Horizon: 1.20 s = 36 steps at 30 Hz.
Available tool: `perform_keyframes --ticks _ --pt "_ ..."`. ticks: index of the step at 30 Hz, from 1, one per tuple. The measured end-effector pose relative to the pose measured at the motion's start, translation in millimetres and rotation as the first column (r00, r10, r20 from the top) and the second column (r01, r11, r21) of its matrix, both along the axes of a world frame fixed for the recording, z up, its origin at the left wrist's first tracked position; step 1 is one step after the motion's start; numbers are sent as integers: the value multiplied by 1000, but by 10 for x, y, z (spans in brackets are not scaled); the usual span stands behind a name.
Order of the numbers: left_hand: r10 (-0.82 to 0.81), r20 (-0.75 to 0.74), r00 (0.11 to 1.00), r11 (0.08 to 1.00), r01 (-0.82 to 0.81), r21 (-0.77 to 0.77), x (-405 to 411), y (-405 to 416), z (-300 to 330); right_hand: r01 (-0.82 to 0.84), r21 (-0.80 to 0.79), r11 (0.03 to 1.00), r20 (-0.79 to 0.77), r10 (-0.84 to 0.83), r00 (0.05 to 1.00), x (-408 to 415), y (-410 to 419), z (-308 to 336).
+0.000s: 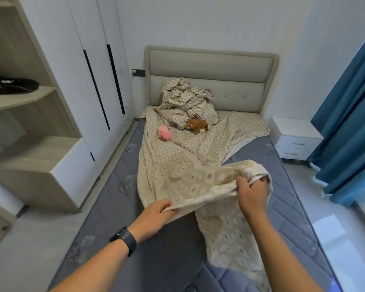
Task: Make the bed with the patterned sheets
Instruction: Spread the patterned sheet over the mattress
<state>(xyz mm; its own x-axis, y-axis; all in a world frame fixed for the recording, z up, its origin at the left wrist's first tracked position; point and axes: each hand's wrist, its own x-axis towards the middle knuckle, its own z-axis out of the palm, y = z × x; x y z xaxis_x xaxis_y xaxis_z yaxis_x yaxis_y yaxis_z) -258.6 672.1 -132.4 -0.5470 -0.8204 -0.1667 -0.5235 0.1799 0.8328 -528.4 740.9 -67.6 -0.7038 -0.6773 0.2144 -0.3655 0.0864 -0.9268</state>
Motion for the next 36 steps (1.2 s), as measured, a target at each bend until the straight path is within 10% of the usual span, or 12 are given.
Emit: perform_keyframes --ticks 8,15,20,24,30,36 --pt "18 23 1000 997 -20 79 -1026 571 -100 -171 203 964 89 156 984 -981 690 -381" --pt "-181 235 955 965 218 -142 -1432 765 -4 -282 238 929 54 277 959 -829 929 -483" --pt "-138 46 989 977 143 -156 -1922 950 -109 -491 300 818 37 504 863 -676 1186 -619" --pt "23 -162 986 1000 -25 -9 -1900 992 -100 -327 295 898 -14 346 938 -911 1288 -872" --pt "-65 -309 949 981 117 155 -1847 1065 144 -317 796 515 25 495 868 -815 1054 -1626" --pt "-63 -111 992 986 79 144 -1632 959 2 1 543 840 96 -63 993 -1381 1166 -1461"
